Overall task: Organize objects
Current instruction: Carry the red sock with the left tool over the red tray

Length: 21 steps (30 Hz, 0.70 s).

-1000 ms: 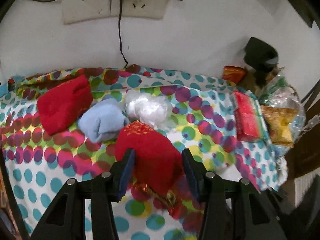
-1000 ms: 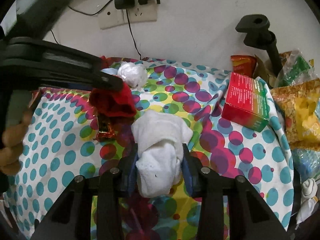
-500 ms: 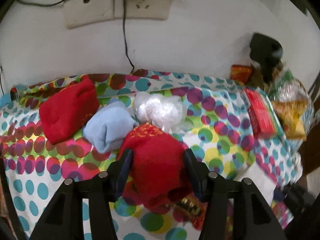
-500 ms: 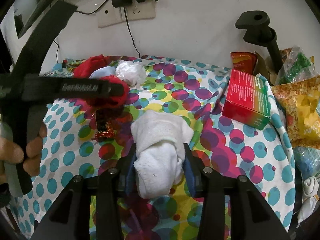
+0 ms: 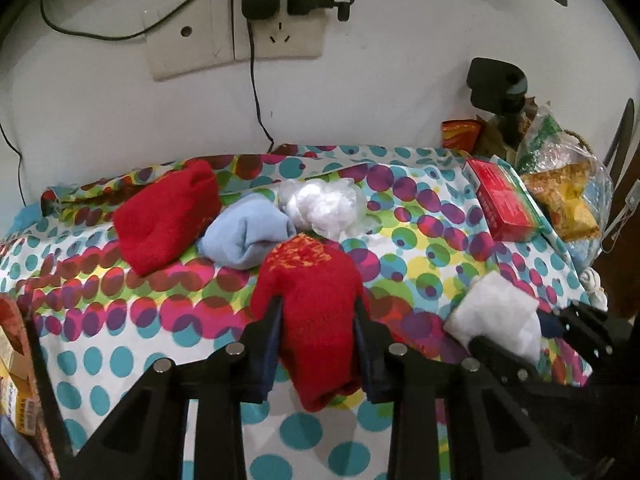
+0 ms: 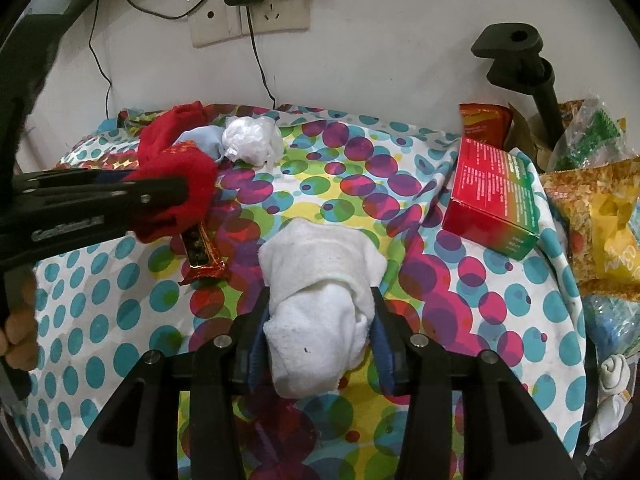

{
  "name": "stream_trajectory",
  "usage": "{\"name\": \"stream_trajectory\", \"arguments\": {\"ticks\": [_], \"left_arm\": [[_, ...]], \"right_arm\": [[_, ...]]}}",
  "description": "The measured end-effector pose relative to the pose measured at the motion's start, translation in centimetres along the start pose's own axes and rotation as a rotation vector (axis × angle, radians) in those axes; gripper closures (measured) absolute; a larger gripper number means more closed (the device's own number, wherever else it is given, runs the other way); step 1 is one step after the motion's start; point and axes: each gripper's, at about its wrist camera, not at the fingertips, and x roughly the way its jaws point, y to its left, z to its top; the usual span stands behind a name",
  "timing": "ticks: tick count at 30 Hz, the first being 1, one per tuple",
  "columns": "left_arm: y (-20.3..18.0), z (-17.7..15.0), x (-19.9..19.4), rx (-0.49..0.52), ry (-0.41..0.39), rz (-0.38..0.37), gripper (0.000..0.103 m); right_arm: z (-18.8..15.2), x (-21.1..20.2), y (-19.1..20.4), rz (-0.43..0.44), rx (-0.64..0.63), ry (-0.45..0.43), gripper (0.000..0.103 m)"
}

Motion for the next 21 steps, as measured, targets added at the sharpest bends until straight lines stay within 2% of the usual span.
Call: {"name": "stream_trajectory", "arguments": {"ticks": [16, 21], "left_arm": [[2.6, -3.2, -6.5, -0.008, -0.016, 0.043, 0.071], [3.8, -4.4, -8.6, -0.026, -0.016, 0.090, 0.071]], "right_arm": [[0.1, 0.0, 0.5, -0.031, -0.023, 0.007, 0.060], [0.1, 0.0, 0.5, -0.035, -0.027, 0.009, 0.060]]}}
